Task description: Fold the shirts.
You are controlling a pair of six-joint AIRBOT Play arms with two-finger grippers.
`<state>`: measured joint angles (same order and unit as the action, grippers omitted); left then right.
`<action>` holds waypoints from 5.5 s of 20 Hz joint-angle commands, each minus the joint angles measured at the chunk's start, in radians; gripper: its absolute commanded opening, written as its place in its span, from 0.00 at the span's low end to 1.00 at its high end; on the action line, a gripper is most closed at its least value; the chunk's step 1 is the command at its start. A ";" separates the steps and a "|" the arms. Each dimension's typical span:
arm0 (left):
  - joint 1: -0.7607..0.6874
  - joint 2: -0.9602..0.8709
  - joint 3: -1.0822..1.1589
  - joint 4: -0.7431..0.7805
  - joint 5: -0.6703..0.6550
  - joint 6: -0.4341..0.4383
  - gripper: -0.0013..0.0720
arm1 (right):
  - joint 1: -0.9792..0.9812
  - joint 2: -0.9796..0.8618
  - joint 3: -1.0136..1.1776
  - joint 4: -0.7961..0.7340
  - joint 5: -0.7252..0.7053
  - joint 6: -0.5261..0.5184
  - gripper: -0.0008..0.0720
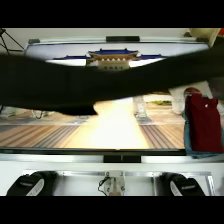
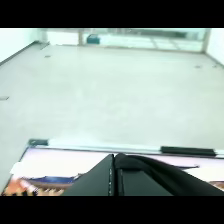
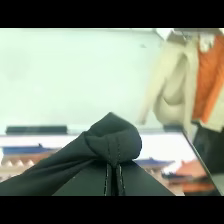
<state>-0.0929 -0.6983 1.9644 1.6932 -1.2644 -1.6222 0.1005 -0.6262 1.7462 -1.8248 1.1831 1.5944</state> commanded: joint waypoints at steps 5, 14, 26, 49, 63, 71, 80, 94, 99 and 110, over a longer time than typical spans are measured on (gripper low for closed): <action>0.010 0.039 -0.391 0.095 -0.086 -0.002 0.06 | 0.000 -0.166 -0.097 -0.123 0.154 0.022 0.10; 0.009 0.039 -1.022 -0.182 0.330 -0.103 0.06 | 0.001 -0.802 -0.188 0.068 -0.415 0.397 0.10; 0.014 0.013 -1.176 -0.101 0.428 0.116 0.06 | 0.018 -0.914 -0.190 0.602 0.306 0.078 0.92; 0.012 0.005 -1.166 -0.094 0.329 0.123 0.06 | 0.525 -0.753 -0.892 0.768 -0.514 0.536 0.10; 0.011 0.050 -0.099 -0.419 0.343 0.197 0.06 | 0.225 0.207 -0.071 0.110 -0.457 0.157 0.10; 0.011 -0.028 -0.225 -0.380 0.156 0.189 0.06 | 0.225 0.070 -0.072 -0.253 0.016 0.177 0.10; 0.011 -0.392 -0.663 -0.367 0.298 0.197 0.06 | 0.206 -0.539 -0.319 -0.434 -0.095 0.360 0.10; 0.013 -0.899 -0.654 -0.652 0.390 0.152 0.29 | 0.104 -1.014 -0.314 0.200 -0.422 0.523 0.32; 0.233 -0.859 -0.485 -0.576 -0.212 0.152 0.84 | 0.022 -0.836 -0.241 -0.105 0.082 0.224 0.80; 0.404 -0.489 -1.355 -0.673 -0.039 0.350 0.74 | -0.429 -0.540 -0.663 0.503 0.338 -0.087 0.71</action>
<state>0.2955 -1.2335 0.7712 1.0973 -1.4033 -1.3376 -0.2832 -1.2106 1.1450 -1.4288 1.4933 1.5570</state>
